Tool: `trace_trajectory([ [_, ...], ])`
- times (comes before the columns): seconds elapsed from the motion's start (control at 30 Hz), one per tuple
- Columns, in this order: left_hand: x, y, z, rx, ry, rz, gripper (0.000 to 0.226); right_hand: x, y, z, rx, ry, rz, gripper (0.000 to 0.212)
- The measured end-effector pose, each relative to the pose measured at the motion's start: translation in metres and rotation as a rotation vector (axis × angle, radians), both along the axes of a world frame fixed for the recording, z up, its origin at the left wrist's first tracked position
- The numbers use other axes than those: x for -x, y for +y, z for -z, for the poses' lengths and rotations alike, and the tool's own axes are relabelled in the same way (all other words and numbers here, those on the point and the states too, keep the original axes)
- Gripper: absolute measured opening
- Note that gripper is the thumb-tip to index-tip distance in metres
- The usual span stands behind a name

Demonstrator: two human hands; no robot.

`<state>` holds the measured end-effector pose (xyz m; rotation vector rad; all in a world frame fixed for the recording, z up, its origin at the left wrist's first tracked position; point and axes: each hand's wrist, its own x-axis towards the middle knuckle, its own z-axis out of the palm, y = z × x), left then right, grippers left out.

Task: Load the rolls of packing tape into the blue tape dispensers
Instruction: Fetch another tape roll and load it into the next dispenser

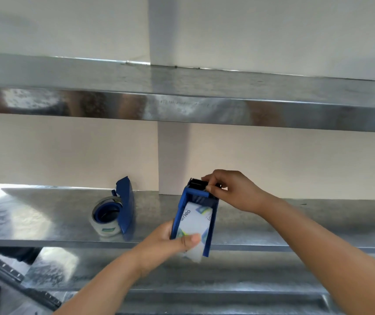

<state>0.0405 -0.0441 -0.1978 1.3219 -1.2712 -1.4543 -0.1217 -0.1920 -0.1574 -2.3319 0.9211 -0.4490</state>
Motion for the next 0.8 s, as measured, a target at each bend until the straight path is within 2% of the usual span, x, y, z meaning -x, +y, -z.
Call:
trace_trajectory([
  [0.1,0.005,-0.008,-0.002,-0.052,-0.014,-0.04,0.061,-0.003,0.0,0.0,0.11,0.097,0.004,0.021],
  [0.17,0.008,-0.012,-0.005,-0.058,-0.021,-0.043,0.039,-0.004,-0.001,0.0,0.157,0.158,-0.002,0.008],
  [0.23,0.009,-0.013,-0.005,-0.056,-0.002,-0.035,0.025,-0.005,-0.002,-0.001,0.172,0.205,-0.02,0.008],
  [0.4,0.004,-0.006,-0.001,-0.036,-0.057,0.096,0.041,0.0,-0.006,-0.007,0.101,0.226,-0.004,0.026],
  [0.53,0.004,-0.004,-0.001,-0.022,-0.029,0.118,0.035,-0.003,-0.006,-0.01,0.126,0.283,-0.033,0.012],
  [0.67,-0.001,-0.004,-0.001,-0.045,-0.035,0.081,0.031,-0.004,-0.008,-0.012,0.135,0.355,-0.08,0.012],
  [0.8,-0.008,-0.004,0.001,-0.06,-0.071,0.086,0.029,-0.005,-0.009,-0.011,0.053,0.387,-0.095,0.013],
])
